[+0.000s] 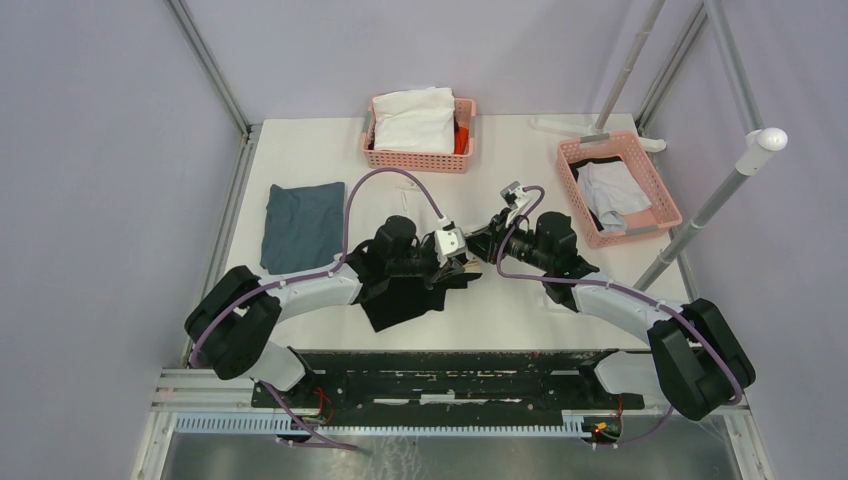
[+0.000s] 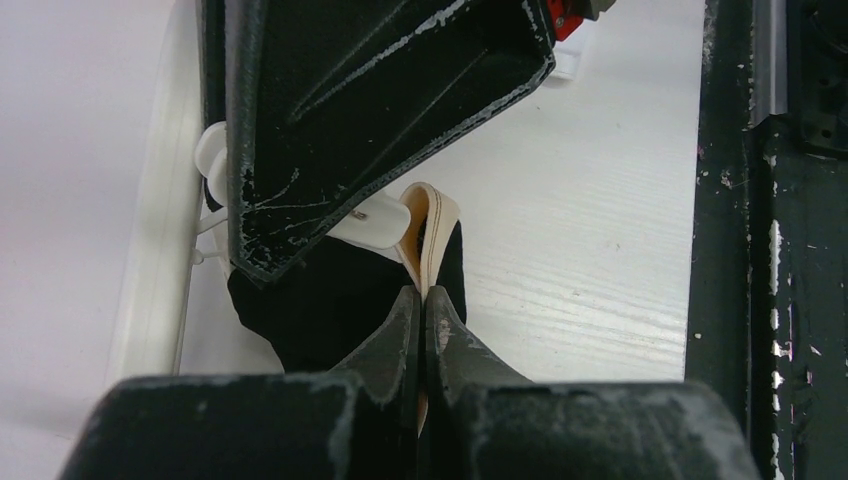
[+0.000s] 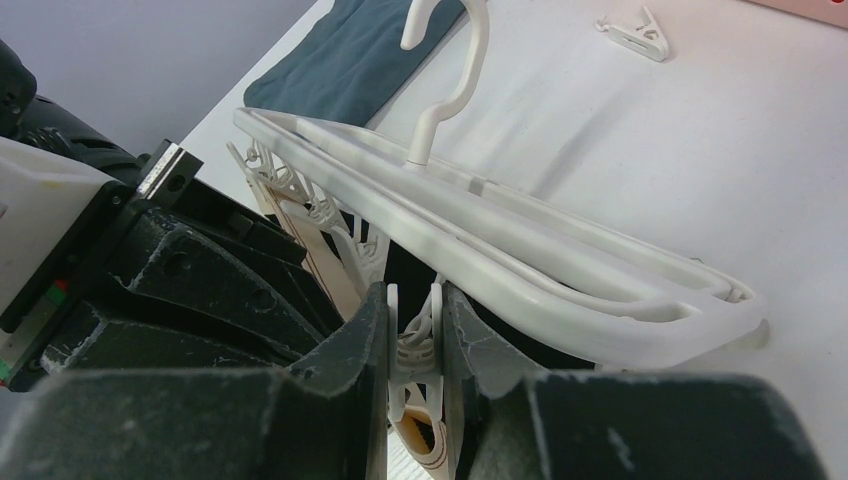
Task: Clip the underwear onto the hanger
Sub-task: Clamp the underwear onto the hanger.
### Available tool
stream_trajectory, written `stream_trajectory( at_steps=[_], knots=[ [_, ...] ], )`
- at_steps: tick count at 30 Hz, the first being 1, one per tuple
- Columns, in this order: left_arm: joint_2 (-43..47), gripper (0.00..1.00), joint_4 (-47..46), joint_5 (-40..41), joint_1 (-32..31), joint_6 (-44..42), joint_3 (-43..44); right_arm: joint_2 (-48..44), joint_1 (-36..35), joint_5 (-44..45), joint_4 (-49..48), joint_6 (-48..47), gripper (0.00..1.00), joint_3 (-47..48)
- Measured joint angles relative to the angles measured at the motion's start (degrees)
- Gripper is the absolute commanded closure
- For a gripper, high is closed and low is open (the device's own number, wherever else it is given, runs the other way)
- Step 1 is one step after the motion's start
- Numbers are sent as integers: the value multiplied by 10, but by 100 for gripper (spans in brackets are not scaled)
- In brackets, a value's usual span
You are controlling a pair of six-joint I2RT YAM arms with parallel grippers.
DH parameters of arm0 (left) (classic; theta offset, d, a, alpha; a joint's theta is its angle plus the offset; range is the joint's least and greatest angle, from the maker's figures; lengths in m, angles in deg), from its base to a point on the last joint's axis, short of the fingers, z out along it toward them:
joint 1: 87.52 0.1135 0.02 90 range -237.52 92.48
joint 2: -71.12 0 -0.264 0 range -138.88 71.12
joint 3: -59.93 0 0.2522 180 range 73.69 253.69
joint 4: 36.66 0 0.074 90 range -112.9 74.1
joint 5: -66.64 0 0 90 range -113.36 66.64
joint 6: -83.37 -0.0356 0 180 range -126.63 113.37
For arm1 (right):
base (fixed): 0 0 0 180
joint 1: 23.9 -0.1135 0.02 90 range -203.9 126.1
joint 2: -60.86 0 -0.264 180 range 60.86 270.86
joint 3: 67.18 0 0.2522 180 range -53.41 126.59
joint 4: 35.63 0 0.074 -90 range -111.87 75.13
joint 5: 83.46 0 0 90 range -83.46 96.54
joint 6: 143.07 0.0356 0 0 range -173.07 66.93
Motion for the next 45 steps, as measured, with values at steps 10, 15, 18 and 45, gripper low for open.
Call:
stream_trajectory(
  at_steps=[10, 15, 18, 45],
  knots=[
    [0, 97, 1, -7, 0, -7, 0, 0, 0, 0, 0, 0, 99, 0],
    [0, 97, -1, -6, 0, -8, 0, 0, 0, -2, 0, 0, 99, 0],
    [0, 97, -1, -5, 0, -8, 0, 0, 0, -2, 0, 0, 99, 0],
    [7, 97, -10, 24, 0, -9, 3, 0, 0, -9, 0, 0, 99, -2]
  ],
)
